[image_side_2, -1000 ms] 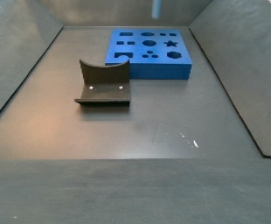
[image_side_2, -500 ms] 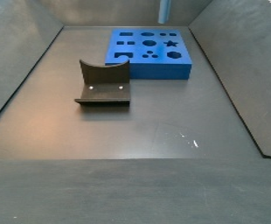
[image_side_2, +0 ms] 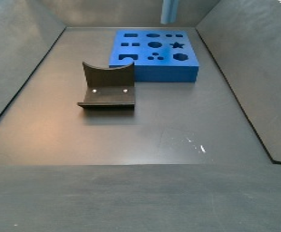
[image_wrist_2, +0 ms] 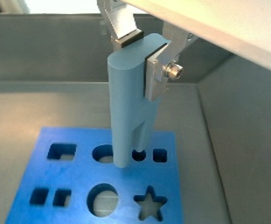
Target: Insert the square-circle object.
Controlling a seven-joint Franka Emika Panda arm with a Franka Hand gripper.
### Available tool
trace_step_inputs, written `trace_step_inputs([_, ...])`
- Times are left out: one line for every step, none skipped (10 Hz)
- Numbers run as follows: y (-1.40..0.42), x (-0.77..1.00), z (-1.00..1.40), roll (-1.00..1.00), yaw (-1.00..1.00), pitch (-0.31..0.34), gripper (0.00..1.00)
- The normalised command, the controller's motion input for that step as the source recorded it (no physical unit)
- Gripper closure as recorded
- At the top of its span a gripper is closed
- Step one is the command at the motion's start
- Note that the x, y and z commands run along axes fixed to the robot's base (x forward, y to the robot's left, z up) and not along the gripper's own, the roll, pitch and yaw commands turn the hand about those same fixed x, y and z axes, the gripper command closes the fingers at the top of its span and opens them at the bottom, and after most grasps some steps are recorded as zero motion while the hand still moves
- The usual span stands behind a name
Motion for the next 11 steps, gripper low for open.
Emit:
trace_step_inputs([0.00,0.00,-0.05,0.00,-1.00,0.000,1.00])
trace_step_inputs([0.00,0.00,-0.05,0.00,-1.00,0.000,1.00])
trace_step_inputs([0.00,0.00,-0.05,0.00,-1.00,0.000,1.00])
trace_step_inputs([0.00,0.00,-0.06,0.00,-1.00,0.000,1.00])
trace_step_inputs([0.00,0.00,-0.06,0.00,-1.00,0.000,1.00])
trace_step_inputs([0.00,0.00,-0.07,0.00,-1.00,0.000,1.00])
trace_step_inputs([0.00,0.00,-0.07,0.00,-1.00,0.000,1.00])
trace_step_inputs([0.00,0.00,-0.09,0.00,-1.00,0.000,1.00])
trace_step_inputs([0.00,0.00,-0.24,0.02,-1.00,0.000,1.00])
trace_step_inputs([0.00,-0.02,-0.61,0.00,-1.00,0.010,1.00])
trace_step_inputs([0.00,-0.04,-0.67,0.00,-1.00,0.023,1.00])
